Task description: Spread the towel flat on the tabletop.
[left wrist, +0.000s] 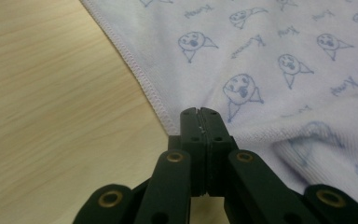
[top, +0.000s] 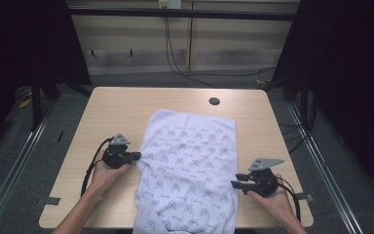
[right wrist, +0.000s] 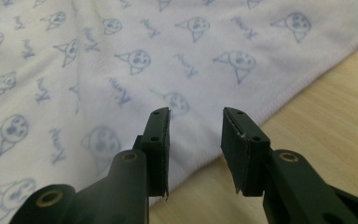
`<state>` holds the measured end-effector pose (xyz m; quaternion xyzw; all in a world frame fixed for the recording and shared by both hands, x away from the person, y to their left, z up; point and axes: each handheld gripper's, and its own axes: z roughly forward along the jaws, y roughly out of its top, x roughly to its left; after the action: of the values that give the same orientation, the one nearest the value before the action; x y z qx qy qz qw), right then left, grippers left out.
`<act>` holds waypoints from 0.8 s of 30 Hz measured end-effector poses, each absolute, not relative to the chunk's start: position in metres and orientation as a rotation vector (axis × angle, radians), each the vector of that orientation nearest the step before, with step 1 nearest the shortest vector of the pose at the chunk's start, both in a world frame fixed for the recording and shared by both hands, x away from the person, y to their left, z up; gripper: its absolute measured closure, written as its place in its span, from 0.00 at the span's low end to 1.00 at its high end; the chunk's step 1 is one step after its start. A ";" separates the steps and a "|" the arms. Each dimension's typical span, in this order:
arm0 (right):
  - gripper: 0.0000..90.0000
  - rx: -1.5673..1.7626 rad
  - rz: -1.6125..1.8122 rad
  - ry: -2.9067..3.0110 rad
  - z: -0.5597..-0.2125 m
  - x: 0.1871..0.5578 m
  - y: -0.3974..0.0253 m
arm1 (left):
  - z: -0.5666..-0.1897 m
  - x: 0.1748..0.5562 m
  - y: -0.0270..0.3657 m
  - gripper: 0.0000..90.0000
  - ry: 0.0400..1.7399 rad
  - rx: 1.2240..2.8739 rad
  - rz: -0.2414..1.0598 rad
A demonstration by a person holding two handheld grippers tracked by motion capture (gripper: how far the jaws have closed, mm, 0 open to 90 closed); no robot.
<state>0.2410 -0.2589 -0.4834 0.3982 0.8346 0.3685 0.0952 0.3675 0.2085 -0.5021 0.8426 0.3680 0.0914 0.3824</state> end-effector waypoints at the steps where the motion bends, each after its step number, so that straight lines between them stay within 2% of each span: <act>1: 0.70 1.180 1.092 2.474 -0.483 0.241 -0.259 | -0.502 0.367 0.208 1.00 0.939 2.149 0.233; 9: 0.73 1.112 0.980 2.511 -0.494 0.253 -0.243 | -0.506 0.372 0.209 0.98 0.965 2.092 0.179; 11: 0.90 1.098 0.924 2.484 -0.493 0.263 -0.246 | -0.506 0.374 0.203 0.97 0.967 2.081 0.179; 13: 0.92 1.108 0.904 2.467 -0.493 0.266 -0.249 | -0.507 0.375 0.198 0.97 0.964 2.082 0.199; 14: 0.97 1.151 0.912 2.446 -0.494 0.271 -0.257 | -0.507 0.378 0.195 0.97 0.974 2.073 0.194; 20: 0.98 1.264 0.882 2.356 -0.495 0.284 -0.278 | -0.508 0.385 0.186 0.95 0.975 2.060 0.195; 23: 0.98 1.310 0.856 2.305 -0.496 0.289 -0.287 | -0.500 0.379 0.175 0.80 0.989 2.037 0.158; 24: 0.98 1.316 0.851 2.307 -0.495 0.288 -0.287 | -0.494 0.372 0.173 0.80 0.934 2.035 0.141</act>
<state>0.2877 -0.2870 -0.4953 0.4646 0.8143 0.3004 0.1755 0.3722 0.1732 -0.4941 0.8172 0.3749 0.0567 0.4341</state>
